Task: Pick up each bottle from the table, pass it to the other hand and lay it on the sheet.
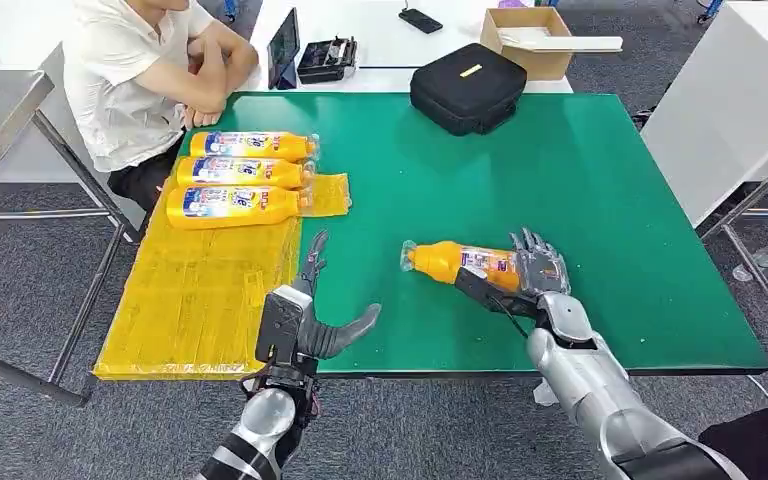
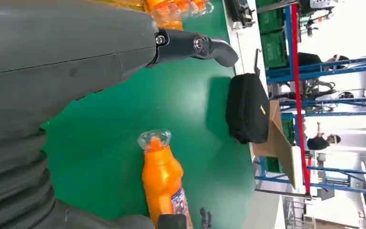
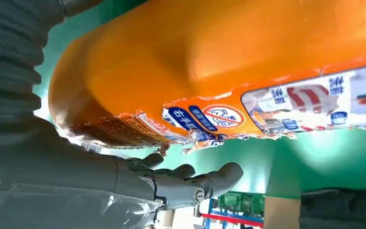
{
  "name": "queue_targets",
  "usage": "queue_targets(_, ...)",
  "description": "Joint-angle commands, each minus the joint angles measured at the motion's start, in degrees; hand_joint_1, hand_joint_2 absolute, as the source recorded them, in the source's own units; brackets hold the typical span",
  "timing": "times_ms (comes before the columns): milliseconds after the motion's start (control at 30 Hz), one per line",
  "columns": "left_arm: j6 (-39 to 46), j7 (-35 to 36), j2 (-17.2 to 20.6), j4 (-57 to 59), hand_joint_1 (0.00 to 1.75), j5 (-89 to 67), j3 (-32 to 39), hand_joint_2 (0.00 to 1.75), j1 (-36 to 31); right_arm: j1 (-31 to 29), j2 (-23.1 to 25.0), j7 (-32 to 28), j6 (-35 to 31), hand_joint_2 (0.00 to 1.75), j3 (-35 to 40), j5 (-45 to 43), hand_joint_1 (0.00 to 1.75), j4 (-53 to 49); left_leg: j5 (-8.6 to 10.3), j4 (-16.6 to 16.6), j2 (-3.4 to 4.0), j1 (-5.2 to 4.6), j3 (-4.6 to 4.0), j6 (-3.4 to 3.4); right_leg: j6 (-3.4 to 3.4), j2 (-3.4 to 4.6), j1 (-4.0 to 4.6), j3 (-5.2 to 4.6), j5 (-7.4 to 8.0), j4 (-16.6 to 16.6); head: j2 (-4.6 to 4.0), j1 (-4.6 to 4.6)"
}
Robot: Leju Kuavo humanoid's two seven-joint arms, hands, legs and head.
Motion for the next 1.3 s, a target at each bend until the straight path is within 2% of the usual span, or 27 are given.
queue_targets(33,-0.3,0.3,-1.2,3.5,0.00,0.4,0.8,1.75,-0.5,-2.3,1.7,-4.5,4.4,1.75,-1.3,-3.6,0.16,7.5,0.02,0.0,0.11,0.07,0.02,-0.09,-0.15,0.07,0.08,0.01,0.06,-0.1,0.00,0.00)
queue_targets(67,-0.6,0.4,-1.3,3.8,0.00,0.4,0.6,1.75,-0.6,-2.2,1.5,-7.5,6.9,1.75,-2.6,-7.0,1.59,9.2,0.01,0.0,0.05,0.06,0.03,-0.07,-0.11,0.02,0.06,0.05,0.04,-0.1,0.00,0.00)
queue_targets(100,-0.7,0.3,-1.4,4.0,0.00,0.5,0.6,1.75,-0.8,-1.9,1.2,-8.7,7.6,1.75,-3.0,-8.2,1.75,9.9,0.01,0.0,0.01,0.03,0.04,-0.04,-0.08,-0.01,0.03,0.05,0.01,0.0,0.00,0.02)
queue_targets(133,-0.7,0.2,-1.5,4.4,0.00,0.6,0.6,1.75,-0.9,-1.7,0.9,-9.9,8.1,1.75,-3.2,-9.2,1.75,10.5,0.03,0.0,0.00,0.09,0.04,-0.09,-0.15,-0.04,0.10,0.09,0.05,-0.1,0.00,0.02)
queue_targets(167,-1.0,-0.4,-1.5,5.3,0.00,1.1,0.4,1.75,-1.5,-1.2,0.7,-14.6,12.0,1.75,-5.8,-14.7,1.75,11.5,0.03,0.0,-0.02,0.05,0.05,-0.06,-0.11,-0.05,0.06,0.08,0.03,-0.1,0.00,0.00)
queue_targets(200,-1.3,-0.8,-1.6,5.9,0.00,1.5,0.3,1.75,-1.8,-0.8,0.1,-16.5,13.9,1.75,-7.0,-17.3,1.75,11.9,0.01,0.0,-0.03,0.03,0.08,-0.04,-0.06,-0.05,0.04,0.09,0.00,0.0,0.00,0.00)
queue_targets(300,-1.8,-1.8,-1.8,7.4,0.00,2.5,-0.1,1.75,-2.6,0.9,-1.0,-20.5,15.2,1.75,-8.5,-21.8,1.75,11.6,0.03,0.0,-0.02,0.10,0.23,-0.04,-0.09,-0.11,0.11,0.23,0.02,-0.2,0.00,0.02)
queue_targets(600,-1.8,-2.5,-1.7,7.5,0.00,3.4,-0.8,1.75,-2.7,2.2,-1.8,-20.7,15.1,1.75,-7.3,-24.4,1.75,10.4,0.03,0.0,0.09,0.13,0.49,-0.06,-0.09,-0.02,0.16,0.41,0.07,-0.2,0.00,0.02)
queue_targets(700,-1.8,-2.5,-1.5,7.1,0.00,3.7,-0.8,1.75,-2.7,2.4,-2.1,-20.3,14.7,1.75,-6.8,-25.8,1.75,9.6,0.21,-0.1,-0.05,0.27,0.30,-0.16,-0.26,-0.18,0.31,0.35,0.25,-0.4,0.00,0.00)
queue_targets(867,-2.1,-2.8,-1.8,6.8,0.00,4.6,-0.7,1.75,-3.0,2.8,-3.2,-21.0,15.5,1.75,-6.5,-28.8,1.75,7.5,0.05,0.0,0.07,0.18,0.51,-0.06,-0.10,-0.04,0.20,0.47,0.09,-0.2,0.00,0.02)
queue_targets(967,-1.4,-4.9,-2.2,5.3,0.00,7.1,0.8,1.75,-2.4,3.4,-2.4,-21.9,15.6,1.75,-6.4,-30.6,1.75,5.1,0.06,0.0,0.09,0.18,0.51,-0.07,-0.11,0.00,0.20,0.48,0.11,-0.2,0.00,0.04)
queue_targets(1033,-1.1,-5.6,-2.3,4.9,0.00,9.9,1.5,1.75,-2.4,4.3,-1.4,-25.0,17.3,1.75,-6.7,-34.6,1.75,1.7,0.08,0.0,0.12,0.19,0.45,-0.10,-0.16,0.02,0.22,0.45,0.14,-0.2,0.02,0.02)
queue_targets(1100,-6.6,-3.0,-2.6,6.5,0.00,18.2,3.3,1.75,-2.7,4.6,-0.5,-29.4,22.3,1.75,-5.4,-40.1,1.75,-3.8,0.01,0.0,0.25,0.14,0.55,-0.06,-0.10,0.16,0.17,0.49,0.09,-0.1,0.00,0.00)
queue_targets(1167,-8.0,-3.6,-2.3,8.4,0.00,21.2,3.1,1.75,-3.5,4.0,-0.1,-26.9,23.3,1.75,-3.5,-42.9,1.75,-6.8,0.02,0.0,0.37,0.16,0.47,-0.10,-0.14,0.28,0.18,0.40,0.15,-0.1,0.00,0.04)
queue_targets(1233,-8.8,-5.1,-2.3,8.5,0.00,23.7,4.3,1.75,-3.2,3.0,0.9,-28.8,22.8,1.75,-2.1,-44.4,1.75,-9.6,0.02,0.0,0.55,0.17,0.45,-0.13,-0.18,0.46,0.20,0.32,0.20,-0.1,0.00,0.02)
queue_targets(1300,-11.4,-5.1,-2.0,8.6,0.00,27.1,5.0,1.75,-3.0,1.8,1.5,-28.8,25.8,1.75,-0.5,-49.0,1.75,-13.5,-0.01,0.0,0.70,0.09,0.45,-0.08,-0.11,0.68,0.12,0.19,0.18,-0.1,0.00,0.00)
